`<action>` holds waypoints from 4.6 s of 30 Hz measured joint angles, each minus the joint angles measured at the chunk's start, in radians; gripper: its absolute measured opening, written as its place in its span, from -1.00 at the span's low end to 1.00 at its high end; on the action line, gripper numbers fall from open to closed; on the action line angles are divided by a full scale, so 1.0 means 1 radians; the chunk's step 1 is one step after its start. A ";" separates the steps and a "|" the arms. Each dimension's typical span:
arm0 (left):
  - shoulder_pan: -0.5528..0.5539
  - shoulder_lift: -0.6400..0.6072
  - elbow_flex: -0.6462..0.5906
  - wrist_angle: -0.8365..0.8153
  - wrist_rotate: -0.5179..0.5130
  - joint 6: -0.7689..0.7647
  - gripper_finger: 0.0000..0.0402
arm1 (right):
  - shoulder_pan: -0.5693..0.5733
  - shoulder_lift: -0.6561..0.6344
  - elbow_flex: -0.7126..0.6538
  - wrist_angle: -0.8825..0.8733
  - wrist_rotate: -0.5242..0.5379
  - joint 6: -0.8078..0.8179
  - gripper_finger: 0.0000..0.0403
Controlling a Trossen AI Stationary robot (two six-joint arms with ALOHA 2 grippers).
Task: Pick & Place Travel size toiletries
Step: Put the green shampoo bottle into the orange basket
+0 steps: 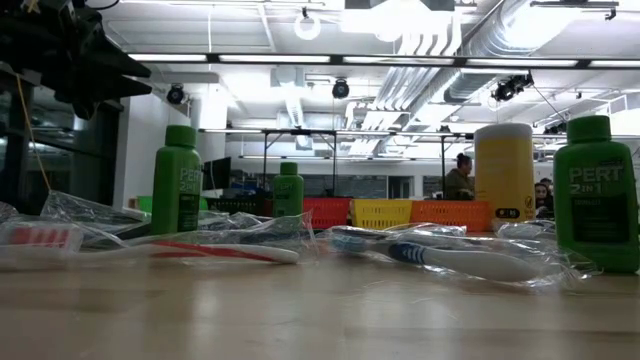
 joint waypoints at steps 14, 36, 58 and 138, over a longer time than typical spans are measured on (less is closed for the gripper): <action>0.000 0.000 0.000 0.000 0.000 0.000 -0.27 | -0.076 0.125 0.000 -0.041 -0.004 0.156 0.18; 0.000 0.000 0.000 0.000 0.000 0.000 -0.27 | -0.106 0.203 0.000 0.023 0.017 0.119 0.17; 0.000 0.000 0.000 0.000 0.000 0.000 -0.27 | -0.105 0.203 0.000 -0.116 0.020 0.145 0.17; 0.000 0.000 -0.001 0.000 0.000 0.000 -0.27 | -1.399 0.360 0.434 0.003 0.193 -1.475 -0.57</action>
